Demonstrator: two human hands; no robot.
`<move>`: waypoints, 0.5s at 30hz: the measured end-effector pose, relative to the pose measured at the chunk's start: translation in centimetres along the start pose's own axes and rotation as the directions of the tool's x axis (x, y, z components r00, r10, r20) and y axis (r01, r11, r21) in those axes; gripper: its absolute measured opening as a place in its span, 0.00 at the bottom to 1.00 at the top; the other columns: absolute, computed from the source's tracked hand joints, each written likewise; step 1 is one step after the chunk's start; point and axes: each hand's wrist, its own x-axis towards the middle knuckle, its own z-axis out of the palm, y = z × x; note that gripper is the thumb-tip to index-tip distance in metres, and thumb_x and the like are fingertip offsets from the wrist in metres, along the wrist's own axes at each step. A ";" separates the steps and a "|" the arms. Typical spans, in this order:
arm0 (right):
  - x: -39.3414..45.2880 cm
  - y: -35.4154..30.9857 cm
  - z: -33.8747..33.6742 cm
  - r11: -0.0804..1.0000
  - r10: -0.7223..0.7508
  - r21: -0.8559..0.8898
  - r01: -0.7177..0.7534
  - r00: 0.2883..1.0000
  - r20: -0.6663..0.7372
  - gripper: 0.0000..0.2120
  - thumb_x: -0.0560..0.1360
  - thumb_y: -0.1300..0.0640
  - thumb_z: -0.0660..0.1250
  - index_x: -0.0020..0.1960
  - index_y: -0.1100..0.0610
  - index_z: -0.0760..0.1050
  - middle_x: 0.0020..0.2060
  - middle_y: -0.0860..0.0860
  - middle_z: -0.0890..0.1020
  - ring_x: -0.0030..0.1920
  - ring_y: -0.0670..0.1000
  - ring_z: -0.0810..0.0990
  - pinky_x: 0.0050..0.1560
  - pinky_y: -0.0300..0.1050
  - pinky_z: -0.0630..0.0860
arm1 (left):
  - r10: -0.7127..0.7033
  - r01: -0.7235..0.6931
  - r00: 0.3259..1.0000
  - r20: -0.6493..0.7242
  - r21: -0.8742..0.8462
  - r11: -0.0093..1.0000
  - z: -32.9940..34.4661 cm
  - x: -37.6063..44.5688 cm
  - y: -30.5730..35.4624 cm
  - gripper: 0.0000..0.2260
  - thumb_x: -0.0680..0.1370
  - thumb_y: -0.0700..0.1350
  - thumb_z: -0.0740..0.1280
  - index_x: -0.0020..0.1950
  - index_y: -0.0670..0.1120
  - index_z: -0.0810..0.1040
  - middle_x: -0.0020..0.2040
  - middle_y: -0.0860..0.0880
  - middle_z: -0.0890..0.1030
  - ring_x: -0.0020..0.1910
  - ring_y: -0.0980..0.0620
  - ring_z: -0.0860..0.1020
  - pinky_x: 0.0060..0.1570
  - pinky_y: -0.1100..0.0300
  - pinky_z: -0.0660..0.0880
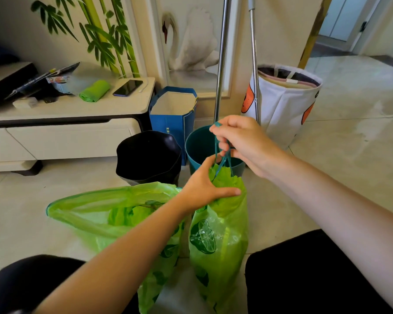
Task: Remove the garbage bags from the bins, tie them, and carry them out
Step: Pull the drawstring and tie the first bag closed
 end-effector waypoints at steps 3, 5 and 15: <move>-0.4 0.0 0.0 0.997 -0.050 -0.056 0.050 0.999 0.014 0.06 0.76 0.58 0.66 0.43 0.60 0.78 0.27 0.47 0.73 0.31 0.48 0.70 0.32 0.41 0.71 | 0.048 -0.034 0.990 -0.135 0.108 0.994 2.9 0.3 -0.3 0.37 0.62 0.59 0.78 0.66 0.51 0.67 0.58 0.57 0.74 0.57 0.58 0.68 0.70 0.48 0.63; -0.7 0.0 -0.2 0.994 -0.090 -0.064 0.092 0.995 0.040 0.07 0.76 0.59 0.66 0.47 0.63 0.79 0.28 0.47 0.75 0.31 0.48 0.70 0.31 0.40 0.69 | 0.055 -0.032 0.973 -0.224 0.107 0.994 4.0 0.7 -0.8 0.32 0.62 0.61 0.76 0.60 0.50 0.71 0.54 0.56 0.77 0.52 0.57 0.71 0.66 0.47 0.67; -1.0 -0.8 -0.4 0.976 -0.214 0.044 0.213 0.976 0.027 0.08 0.75 0.61 0.67 0.48 0.65 0.80 0.30 0.50 0.77 0.33 0.49 0.69 0.32 0.41 0.66 | -0.061 -0.029 0.939 -0.340 -0.253 0.967 3.5 2.5 -1.4 0.08 0.68 0.48 0.71 0.46 0.54 0.80 0.44 0.50 0.84 0.46 0.49 0.82 0.51 0.43 0.79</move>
